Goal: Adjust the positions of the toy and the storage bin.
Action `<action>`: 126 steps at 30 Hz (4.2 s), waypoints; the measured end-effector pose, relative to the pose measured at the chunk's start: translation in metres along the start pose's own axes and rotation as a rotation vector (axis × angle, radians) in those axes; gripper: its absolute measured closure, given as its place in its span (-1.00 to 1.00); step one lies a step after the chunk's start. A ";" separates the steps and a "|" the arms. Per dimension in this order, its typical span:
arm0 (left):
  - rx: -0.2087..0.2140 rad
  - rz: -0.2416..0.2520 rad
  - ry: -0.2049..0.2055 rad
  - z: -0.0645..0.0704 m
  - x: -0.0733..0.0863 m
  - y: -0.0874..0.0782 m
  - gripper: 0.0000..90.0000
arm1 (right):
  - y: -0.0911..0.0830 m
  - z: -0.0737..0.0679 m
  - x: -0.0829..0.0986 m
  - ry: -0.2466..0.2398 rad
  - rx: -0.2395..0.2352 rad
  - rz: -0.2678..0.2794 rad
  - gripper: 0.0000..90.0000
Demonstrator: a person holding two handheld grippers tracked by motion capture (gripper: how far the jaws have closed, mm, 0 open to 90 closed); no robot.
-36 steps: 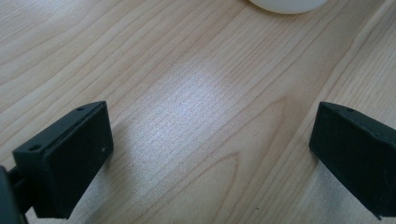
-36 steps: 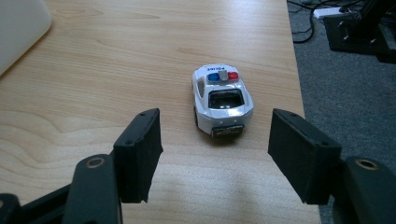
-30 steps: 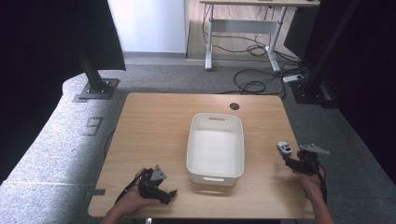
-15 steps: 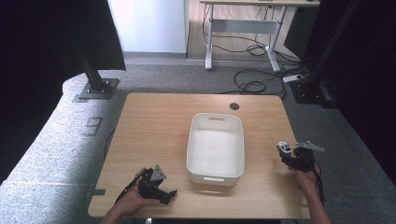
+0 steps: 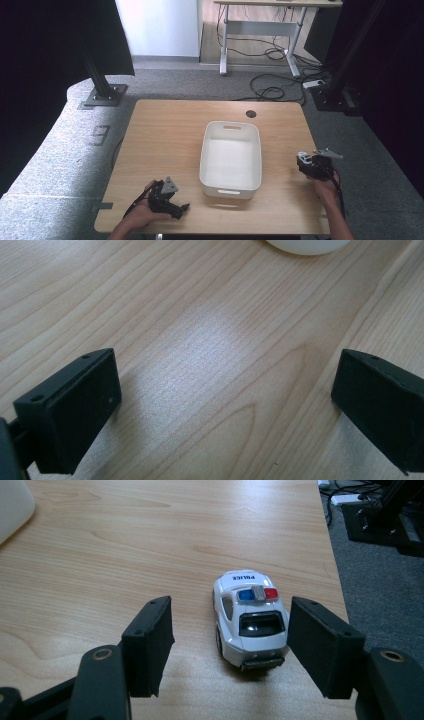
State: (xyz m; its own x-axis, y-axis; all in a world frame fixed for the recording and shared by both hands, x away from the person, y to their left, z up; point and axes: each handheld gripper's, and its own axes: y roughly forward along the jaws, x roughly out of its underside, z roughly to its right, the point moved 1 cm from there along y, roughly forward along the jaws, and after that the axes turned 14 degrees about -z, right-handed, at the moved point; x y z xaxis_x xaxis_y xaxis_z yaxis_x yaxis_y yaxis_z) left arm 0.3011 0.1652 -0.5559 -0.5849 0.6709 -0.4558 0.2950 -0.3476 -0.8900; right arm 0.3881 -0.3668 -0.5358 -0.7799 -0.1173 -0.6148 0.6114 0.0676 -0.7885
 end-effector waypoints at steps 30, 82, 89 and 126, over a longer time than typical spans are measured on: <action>0.001 0.002 0.001 0.000 0.000 0.000 -1.00 | 0.012 0.012 -0.012 0.004 0.011 -0.012 -0.23; -0.001 0.002 -0.001 0.000 0.000 0.000 -1.00 | 0.032 0.018 -0.016 0.015 -0.034 -0.083 0.11; -0.001 0.001 -0.001 0.000 0.000 0.000 -1.00 | 0.027 0.018 -0.016 0.011 -0.052 -0.062 0.11; -0.001 -0.001 -0.002 0.000 0.000 0.000 -1.00 | -0.010 0.005 -0.015 0.010 -0.123 0.007 0.11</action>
State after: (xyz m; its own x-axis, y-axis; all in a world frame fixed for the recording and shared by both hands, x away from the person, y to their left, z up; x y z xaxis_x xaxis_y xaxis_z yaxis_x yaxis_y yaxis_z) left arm 0.3010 0.1651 -0.5558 -0.5865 0.6699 -0.4552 0.2956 -0.3463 -0.8904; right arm 0.3939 -0.3706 -0.5185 -0.7772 -0.1070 -0.6200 0.5962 0.1897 -0.7801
